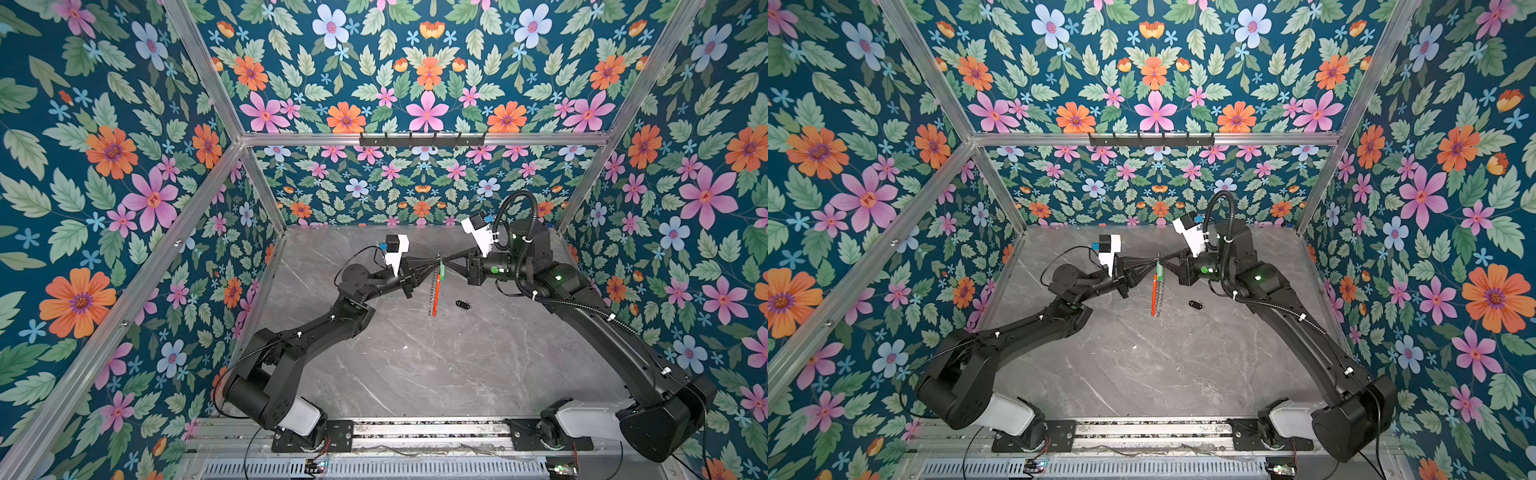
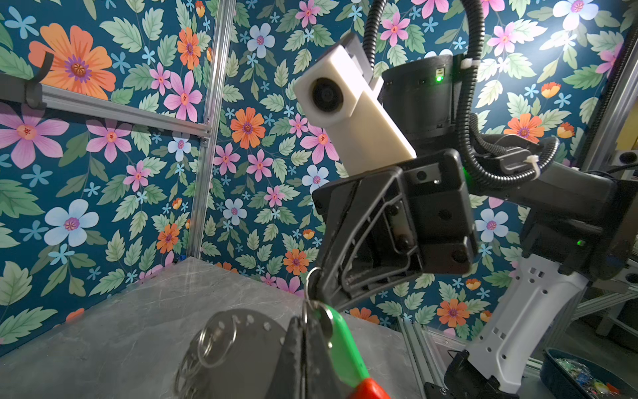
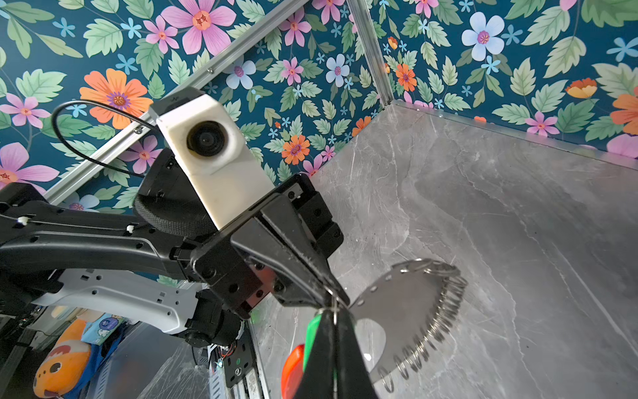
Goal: Put the keys on the keyring
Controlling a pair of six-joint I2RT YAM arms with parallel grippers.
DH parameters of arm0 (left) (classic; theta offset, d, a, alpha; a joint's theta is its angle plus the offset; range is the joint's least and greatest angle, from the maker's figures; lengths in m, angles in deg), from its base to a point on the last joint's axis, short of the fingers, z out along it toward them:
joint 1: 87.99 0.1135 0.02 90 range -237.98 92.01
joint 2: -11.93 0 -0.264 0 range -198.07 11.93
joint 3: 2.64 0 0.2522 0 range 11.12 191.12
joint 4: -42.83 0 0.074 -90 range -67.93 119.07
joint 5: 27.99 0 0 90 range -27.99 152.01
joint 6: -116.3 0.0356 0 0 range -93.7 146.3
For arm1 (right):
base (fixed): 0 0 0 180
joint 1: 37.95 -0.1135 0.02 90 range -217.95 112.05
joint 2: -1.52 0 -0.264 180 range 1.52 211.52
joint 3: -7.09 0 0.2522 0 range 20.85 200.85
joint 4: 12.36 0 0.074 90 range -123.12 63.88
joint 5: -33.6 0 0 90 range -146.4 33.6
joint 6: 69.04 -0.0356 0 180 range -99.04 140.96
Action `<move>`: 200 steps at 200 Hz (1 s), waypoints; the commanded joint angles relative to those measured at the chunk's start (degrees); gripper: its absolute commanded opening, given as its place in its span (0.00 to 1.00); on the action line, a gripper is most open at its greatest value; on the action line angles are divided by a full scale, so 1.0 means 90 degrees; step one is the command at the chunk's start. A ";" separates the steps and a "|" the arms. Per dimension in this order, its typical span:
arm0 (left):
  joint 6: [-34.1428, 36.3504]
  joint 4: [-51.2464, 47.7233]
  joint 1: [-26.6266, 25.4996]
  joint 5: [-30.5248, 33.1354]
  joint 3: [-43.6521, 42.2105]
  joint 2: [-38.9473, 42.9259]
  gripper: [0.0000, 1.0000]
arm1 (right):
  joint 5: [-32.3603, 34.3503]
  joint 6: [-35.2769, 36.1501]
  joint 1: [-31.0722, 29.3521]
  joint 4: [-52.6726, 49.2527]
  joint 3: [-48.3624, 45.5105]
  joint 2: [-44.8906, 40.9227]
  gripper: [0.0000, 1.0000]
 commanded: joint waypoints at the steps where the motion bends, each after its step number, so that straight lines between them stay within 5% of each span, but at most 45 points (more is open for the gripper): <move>1: 0.0028 0.0361 0.0001 -0.0087 0.0059 0.0026 0.00 | 0.0199 0.0014 -0.0004 0.0025 0.0001 -0.0029 0.00; 200: -0.0041 0.1973 -0.0009 0.0436 -0.0366 0.0043 0.00 | 0.0370 0.0162 0.0024 -0.0256 -0.0353 -0.0251 0.00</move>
